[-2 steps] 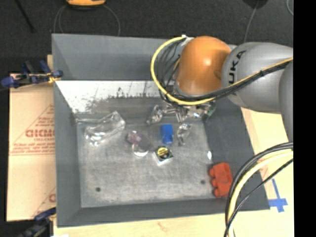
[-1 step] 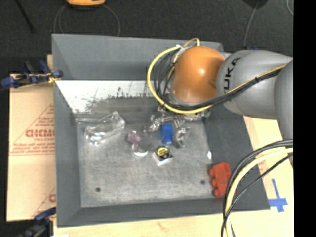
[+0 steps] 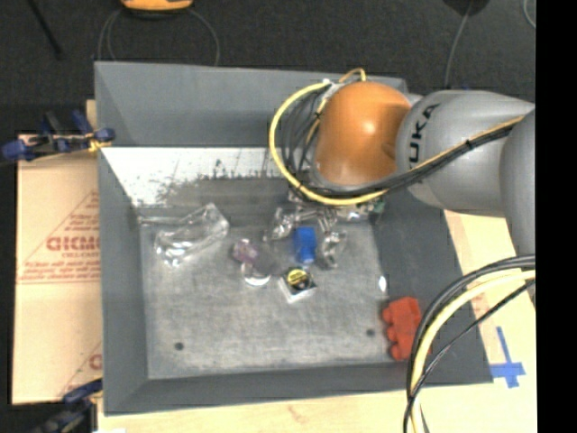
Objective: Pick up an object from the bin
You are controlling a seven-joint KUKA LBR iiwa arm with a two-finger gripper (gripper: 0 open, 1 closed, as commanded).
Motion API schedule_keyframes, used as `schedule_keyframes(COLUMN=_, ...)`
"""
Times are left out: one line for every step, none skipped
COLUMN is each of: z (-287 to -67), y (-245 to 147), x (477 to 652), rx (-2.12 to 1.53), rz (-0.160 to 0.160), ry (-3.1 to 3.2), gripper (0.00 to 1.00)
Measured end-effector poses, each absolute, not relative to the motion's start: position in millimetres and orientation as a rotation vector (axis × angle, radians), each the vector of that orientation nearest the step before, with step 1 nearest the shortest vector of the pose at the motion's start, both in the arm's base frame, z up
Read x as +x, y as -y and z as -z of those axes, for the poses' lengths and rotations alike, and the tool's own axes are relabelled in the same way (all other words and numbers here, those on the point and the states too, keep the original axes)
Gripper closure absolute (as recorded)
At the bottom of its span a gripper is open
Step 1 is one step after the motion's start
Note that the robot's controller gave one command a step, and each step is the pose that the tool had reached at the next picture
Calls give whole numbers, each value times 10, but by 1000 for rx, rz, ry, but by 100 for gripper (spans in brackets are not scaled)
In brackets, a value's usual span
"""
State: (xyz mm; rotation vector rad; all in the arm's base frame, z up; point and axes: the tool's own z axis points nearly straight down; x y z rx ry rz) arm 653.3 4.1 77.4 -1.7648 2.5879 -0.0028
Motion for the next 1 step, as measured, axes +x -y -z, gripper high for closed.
schedule_keyframes(z=-780, y=-44, x=6537, rx=-1763, rz=2, ry=-2588, gripper=100)
